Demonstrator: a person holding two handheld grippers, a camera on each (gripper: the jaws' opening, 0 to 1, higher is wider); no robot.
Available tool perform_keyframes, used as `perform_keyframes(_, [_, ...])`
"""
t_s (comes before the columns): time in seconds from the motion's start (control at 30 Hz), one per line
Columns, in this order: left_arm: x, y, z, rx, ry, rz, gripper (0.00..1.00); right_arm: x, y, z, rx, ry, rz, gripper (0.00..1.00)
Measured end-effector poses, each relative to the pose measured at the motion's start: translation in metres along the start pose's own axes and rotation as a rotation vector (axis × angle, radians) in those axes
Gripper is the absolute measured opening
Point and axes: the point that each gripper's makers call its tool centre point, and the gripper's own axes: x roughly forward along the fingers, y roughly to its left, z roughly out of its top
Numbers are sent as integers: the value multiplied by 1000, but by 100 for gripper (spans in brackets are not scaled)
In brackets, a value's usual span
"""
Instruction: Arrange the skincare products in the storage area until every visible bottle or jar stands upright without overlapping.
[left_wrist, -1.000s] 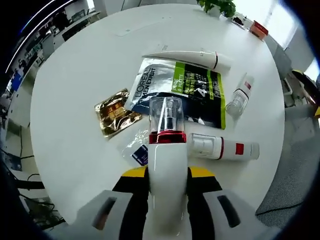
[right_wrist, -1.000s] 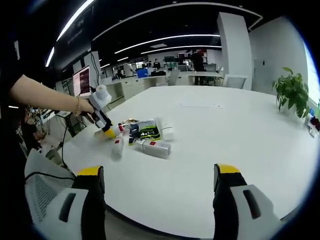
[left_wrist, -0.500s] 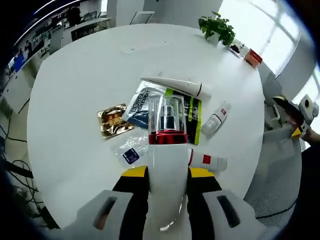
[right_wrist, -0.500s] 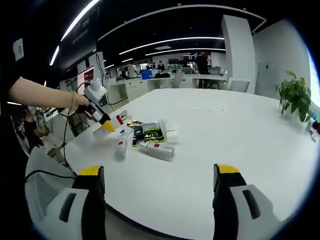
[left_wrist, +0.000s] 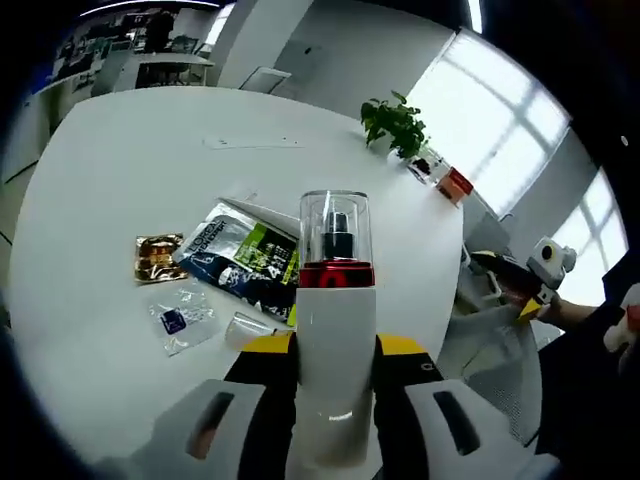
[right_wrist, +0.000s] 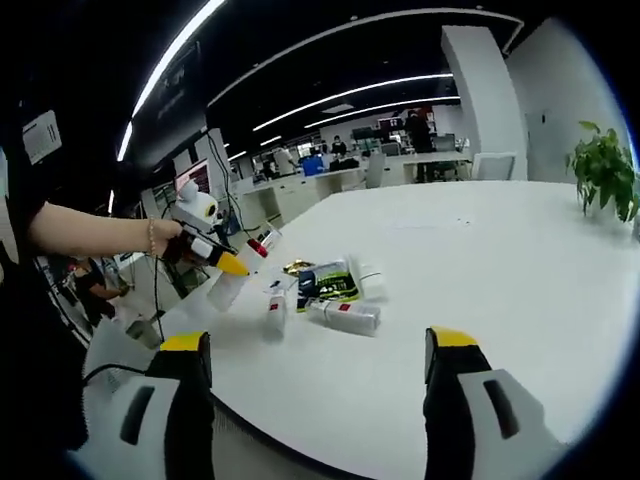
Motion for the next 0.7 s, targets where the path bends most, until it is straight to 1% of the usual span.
perform_keyframes(0.07, [0,-11,3,-30,-27,-50,31,1,7,4,32,-13,47,81])
perform_keyframes(0.1, [0,-17,4,-47,-35,-70,31,3,9,6,34,-20,63,79])
perform_keyframes(0.2, [0,-33,10,-66,-72,-113,31,10,18,13,85,-51,110,79])
perform_keyframes(0.23, [-1,-45,12,-68,-87,-134,31,13,23,17,104,-63,135,79])
perform_keyframes(0.33, [-4,-68,22,-78,-142,-208,31,16,38,31,123,-96,194,78])
perform_keyframes(0.37, [-7,-78,26,-75,-168,-242,31,18,45,36,126,-106,223,77])
perform_keyframes(0.43, [-12,-95,31,-80,-207,-298,31,19,55,48,161,-126,276,76])
perform_keyframes(0.5, [-15,-108,34,-71,-233,-337,31,20,60,57,165,-141,302,74])
perform_keyframes(0.6, [-20,-131,35,-41,-258,-390,31,21,69,72,169,-162,350,73])
perform_keyframes(0.7, [-25,-150,34,-25,-275,-438,31,22,74,81,187,-168,388,71])
